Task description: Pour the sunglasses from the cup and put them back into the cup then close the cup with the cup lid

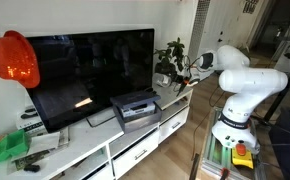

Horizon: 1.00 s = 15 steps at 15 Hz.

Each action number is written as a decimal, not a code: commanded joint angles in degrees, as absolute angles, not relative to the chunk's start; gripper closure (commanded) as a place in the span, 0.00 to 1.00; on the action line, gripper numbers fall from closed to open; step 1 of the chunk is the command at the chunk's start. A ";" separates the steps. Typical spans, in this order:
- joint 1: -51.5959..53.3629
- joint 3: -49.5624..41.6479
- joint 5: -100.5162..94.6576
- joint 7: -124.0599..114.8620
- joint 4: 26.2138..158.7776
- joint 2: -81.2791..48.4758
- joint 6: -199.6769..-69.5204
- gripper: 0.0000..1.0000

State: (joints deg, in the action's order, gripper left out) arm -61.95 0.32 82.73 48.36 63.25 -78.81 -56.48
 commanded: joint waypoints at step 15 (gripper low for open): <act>-55.69 -5.92 79.26 42.97 64.23 -72.28 -66.53 0.99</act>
State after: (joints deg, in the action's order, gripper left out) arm -58.48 -3.07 81.85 44.74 60.13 -78.15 -62.83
